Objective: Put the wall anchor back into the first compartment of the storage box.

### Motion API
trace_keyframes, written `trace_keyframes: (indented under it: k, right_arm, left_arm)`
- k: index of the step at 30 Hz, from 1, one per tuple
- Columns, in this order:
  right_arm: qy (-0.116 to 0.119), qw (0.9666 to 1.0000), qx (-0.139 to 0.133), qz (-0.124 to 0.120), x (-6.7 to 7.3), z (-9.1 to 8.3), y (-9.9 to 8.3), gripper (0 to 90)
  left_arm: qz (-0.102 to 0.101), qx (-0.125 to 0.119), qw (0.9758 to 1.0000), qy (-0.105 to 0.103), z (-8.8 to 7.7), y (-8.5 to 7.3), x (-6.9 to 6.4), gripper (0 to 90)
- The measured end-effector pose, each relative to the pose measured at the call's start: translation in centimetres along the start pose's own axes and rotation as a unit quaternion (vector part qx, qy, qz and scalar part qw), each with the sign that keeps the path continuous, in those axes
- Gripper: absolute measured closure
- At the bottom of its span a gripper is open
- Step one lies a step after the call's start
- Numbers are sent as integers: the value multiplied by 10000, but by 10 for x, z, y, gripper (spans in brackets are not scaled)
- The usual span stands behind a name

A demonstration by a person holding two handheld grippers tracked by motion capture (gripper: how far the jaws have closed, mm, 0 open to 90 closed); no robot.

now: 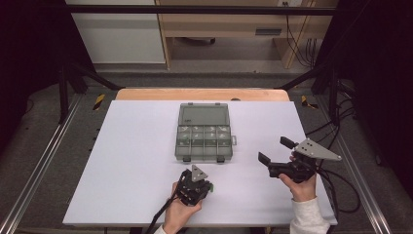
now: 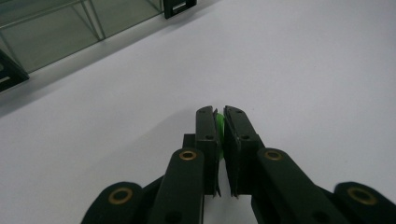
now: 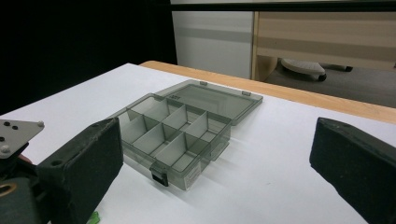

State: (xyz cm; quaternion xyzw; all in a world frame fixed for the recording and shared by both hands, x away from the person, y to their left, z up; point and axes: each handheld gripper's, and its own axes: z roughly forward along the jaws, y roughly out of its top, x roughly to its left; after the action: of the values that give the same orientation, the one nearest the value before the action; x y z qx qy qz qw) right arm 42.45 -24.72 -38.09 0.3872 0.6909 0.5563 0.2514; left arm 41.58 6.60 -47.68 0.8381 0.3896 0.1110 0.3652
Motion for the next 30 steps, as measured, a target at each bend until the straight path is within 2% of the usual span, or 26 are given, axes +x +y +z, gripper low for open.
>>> trace_keyframes:
  k: [10, 19, 30]
  right_arm:
    - [6, 10000, 5, -3, 0, 0, 0, 31]
    - [1, 10000, 0, 3, 0, 0, 0, 30]
    - [0, 10000, 14, 4, 0, 0, 0, 30]
  left_arm:
    - [102, -114, 9999, -17, -14, 10, 5, 839]
    - [135, -375, 9992, 39, -34, 26, 16, 839]
    - [-24, -704, 9974, 124, -57, 46, 40, 839]
